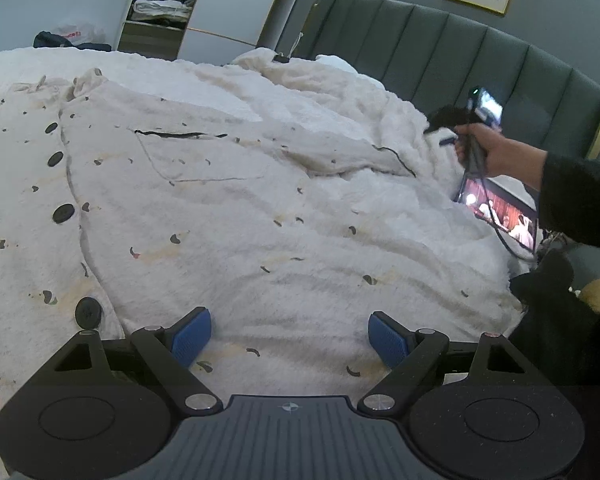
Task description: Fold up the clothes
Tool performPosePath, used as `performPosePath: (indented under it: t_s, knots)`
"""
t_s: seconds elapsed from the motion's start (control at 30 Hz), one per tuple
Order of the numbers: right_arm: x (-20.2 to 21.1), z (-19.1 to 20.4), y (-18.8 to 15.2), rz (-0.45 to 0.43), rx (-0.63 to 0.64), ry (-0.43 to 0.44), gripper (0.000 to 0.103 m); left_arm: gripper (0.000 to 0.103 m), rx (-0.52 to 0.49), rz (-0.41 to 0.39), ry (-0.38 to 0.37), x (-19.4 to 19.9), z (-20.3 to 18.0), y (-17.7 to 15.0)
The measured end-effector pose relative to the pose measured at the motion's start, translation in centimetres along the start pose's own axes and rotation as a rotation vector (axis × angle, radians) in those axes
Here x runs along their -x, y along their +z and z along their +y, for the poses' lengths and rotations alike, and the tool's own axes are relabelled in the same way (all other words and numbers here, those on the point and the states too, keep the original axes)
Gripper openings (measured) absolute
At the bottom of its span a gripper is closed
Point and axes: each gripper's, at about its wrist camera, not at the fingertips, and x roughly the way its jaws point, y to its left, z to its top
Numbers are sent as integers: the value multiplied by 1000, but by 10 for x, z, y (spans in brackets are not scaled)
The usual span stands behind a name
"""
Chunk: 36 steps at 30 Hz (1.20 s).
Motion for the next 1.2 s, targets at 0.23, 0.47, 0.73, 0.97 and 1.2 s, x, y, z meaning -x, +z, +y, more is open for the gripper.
performPosePath:
  t_s: [0.23, 0.47, 0.73, 0.97, 1.2]
  knots:
    - [93, 69, -37, 93, 48, 385, 67, 85, 60, -102, -38, 55, -14, 49]
    - [161, 141, -134, 286, 117, 635, 68, 103, 129, -296, 249, 177, 71, 86]
    - [278, 181, -174, 270, 374, 758, 69, 103, 542, -282, 1080, 289, 283, 68]
    - [303, 180, -176, 246, 367, 711, 69, 101, 960, -206, 1221, 315, 430, 66]
    - [295, 175, -174, 228, 375, 673, 69, 13, 1047, -364, 1269, 319, 416, 57]
